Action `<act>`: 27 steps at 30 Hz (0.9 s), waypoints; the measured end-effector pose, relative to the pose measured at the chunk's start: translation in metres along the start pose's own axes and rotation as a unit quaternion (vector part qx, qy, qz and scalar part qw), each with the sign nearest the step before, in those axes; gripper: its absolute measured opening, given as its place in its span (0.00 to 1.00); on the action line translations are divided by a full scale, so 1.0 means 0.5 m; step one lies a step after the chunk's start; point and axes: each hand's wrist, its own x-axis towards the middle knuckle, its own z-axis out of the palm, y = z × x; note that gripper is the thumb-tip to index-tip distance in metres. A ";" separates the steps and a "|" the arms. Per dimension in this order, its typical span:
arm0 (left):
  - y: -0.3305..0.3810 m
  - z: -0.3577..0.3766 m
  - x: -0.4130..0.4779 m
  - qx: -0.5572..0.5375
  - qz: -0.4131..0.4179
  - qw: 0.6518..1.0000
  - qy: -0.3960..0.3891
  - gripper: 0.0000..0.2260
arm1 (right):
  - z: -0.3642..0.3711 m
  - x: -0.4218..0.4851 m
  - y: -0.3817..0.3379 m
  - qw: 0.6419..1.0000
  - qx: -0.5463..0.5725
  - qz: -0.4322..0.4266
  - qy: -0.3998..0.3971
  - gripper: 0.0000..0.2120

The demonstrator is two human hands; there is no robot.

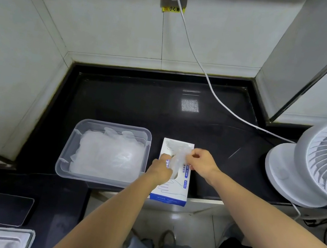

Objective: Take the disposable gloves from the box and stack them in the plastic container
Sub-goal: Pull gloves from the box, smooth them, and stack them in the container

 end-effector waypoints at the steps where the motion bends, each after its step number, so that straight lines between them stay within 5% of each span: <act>1: 0.001 0.001 -0.002 0.002 0.004 1.000 -0.003 0.24 | -0.001 -0.001 0.002 1.000 -0.024 0.001 -0.003 0.07; 8: 0.014 -0.002 -0.019 0.025 0.017 1.000 -0.005 0.26 | -0.002 -0.009 -0.025 0.992 0.096 -0.069 0.052 0.15; 12: 0.021 -0.003 -0.026 0.033 0.017 0.999 -0.012 0.25 | 0.000 -0.011 -0.020 0.989 0.129 -0.049 0.042 0.13; 24: 0.030 -0.014 -0.032 0.041 -0.007 0.998 -0.036 0.20 | -0.045 -0.012 -0.075 0.952 0.226 -0.076 0.192 0.11; 27: 0.036 -0.016 -0.032 0.038 0.013 0.999 0.010 0.16 | -0.050 -0.011 -0.079 0.954 0.232 -0.074 0.174 0.11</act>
